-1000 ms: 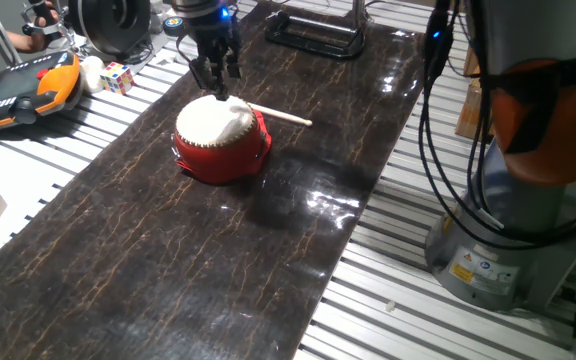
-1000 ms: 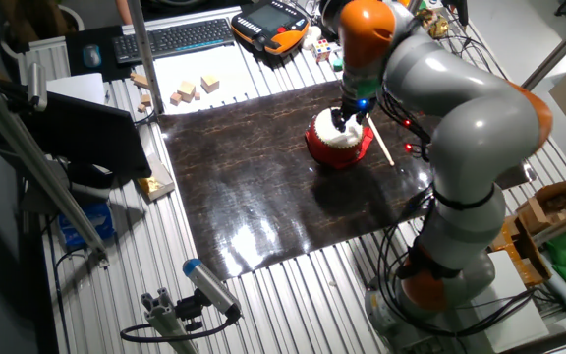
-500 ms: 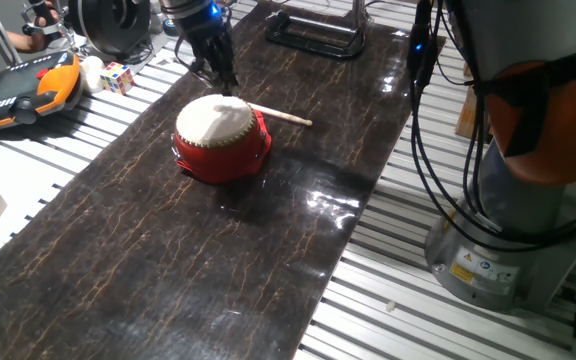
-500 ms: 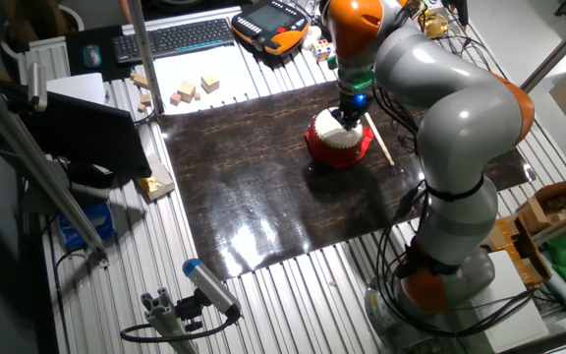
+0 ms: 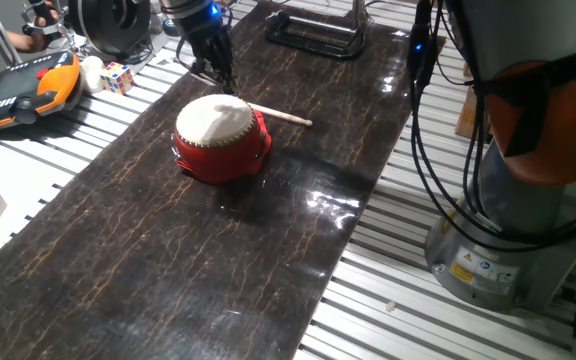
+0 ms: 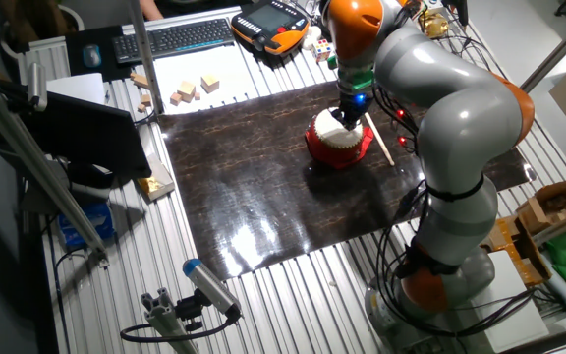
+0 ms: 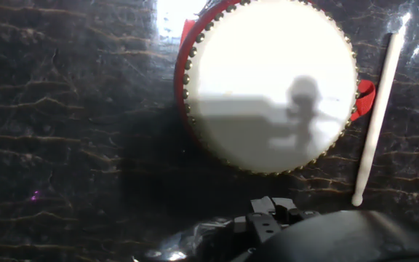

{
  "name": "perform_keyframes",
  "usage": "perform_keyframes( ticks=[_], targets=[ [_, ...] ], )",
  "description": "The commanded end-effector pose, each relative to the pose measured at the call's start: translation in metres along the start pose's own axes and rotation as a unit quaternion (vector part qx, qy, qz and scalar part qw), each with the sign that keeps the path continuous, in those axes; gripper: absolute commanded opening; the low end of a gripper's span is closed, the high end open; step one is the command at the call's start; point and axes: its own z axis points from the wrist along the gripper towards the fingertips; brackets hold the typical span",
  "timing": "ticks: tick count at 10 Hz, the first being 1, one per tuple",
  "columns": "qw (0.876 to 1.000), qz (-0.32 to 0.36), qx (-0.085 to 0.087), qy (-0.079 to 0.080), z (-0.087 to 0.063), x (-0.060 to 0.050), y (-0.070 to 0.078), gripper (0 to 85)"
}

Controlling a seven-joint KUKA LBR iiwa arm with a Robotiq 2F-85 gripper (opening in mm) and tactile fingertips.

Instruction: Play the drum

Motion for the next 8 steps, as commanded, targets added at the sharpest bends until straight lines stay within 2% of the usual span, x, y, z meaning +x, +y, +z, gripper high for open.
perform_keyframes(
  ticks=[1, 6, 8],
  targets=[
    [1.0, 0.005, 0.0, 0.0, 0.0, 0.0, 0.0, 1.0],
    [0.999, 0.032, -0.003, -0.005, 0.0, 0.0, 0.0, 0.7],
    [0.996, 0.053, -0.066, -0.002, 0.0, 0.0, 0.0, 0.7]
  ],
)
